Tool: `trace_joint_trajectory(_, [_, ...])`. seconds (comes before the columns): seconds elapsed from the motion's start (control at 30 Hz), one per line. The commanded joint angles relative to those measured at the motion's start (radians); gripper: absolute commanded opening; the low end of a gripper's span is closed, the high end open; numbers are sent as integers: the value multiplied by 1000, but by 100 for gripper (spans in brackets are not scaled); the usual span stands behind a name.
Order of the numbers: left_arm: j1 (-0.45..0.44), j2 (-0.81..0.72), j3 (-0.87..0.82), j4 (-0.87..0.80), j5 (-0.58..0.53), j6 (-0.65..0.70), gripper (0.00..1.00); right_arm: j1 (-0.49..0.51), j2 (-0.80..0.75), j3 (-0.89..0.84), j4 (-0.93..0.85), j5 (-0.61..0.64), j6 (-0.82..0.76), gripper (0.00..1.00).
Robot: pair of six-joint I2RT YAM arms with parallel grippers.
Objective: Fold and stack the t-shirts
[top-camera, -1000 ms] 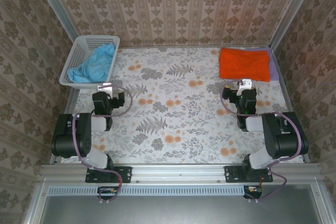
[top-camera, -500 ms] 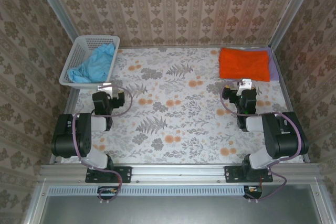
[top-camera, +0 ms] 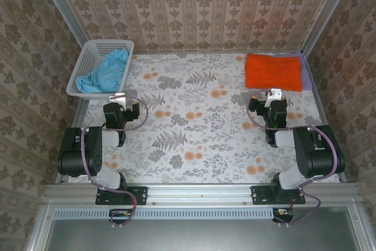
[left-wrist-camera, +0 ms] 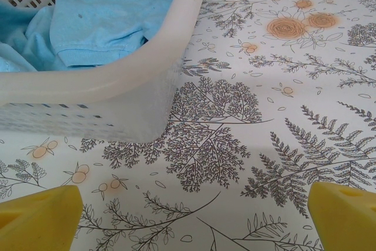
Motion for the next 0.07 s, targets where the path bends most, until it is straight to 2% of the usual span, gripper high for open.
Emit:
trace_joint_trajectory(0.0, [-1, -3, 14, 40, 1, 19, 100, 4, 6, 4, -9, 17, 6, 100])
trace_joint_trajectory(0.03, [-1, -5, 14, 38, 1, 19, 100, 4, 5, 3, -9, 17, 6, 100])
